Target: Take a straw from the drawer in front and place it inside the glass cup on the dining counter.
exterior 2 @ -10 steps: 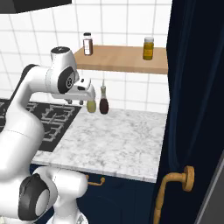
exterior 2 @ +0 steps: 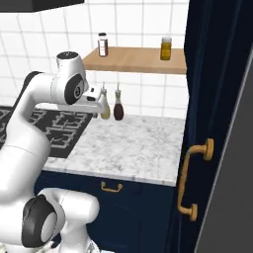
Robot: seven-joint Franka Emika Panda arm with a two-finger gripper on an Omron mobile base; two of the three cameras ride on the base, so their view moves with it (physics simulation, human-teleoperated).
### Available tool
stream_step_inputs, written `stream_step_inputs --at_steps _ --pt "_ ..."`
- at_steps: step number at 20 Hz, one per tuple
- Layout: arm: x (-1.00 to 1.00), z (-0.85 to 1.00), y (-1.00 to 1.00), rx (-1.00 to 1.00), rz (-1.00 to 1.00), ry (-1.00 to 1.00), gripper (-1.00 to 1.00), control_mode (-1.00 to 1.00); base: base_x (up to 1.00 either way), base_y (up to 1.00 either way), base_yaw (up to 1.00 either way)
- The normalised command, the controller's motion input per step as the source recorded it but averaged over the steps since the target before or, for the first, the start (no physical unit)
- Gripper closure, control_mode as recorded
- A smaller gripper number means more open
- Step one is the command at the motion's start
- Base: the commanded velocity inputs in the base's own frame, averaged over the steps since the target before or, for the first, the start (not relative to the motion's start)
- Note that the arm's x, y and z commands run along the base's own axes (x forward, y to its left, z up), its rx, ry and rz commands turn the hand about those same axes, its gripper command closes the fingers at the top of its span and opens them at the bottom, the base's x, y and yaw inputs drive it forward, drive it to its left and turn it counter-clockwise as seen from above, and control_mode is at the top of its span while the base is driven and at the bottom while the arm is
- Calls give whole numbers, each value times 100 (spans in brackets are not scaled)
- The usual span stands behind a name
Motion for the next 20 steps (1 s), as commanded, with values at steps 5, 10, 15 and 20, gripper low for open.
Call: stream_step_inputs --at_steps 5,10,15,20 --pt "0 0 0 0 0 0 -100 100 -2 73 -47" --pt "0 0 0 0 0 0 -100 100 0 75 -64" --pt "0 0 0 0 0 0 -100 100 0 66 -67" --pt "0 0 0 0 0 0 -100 100 0 74 -63"
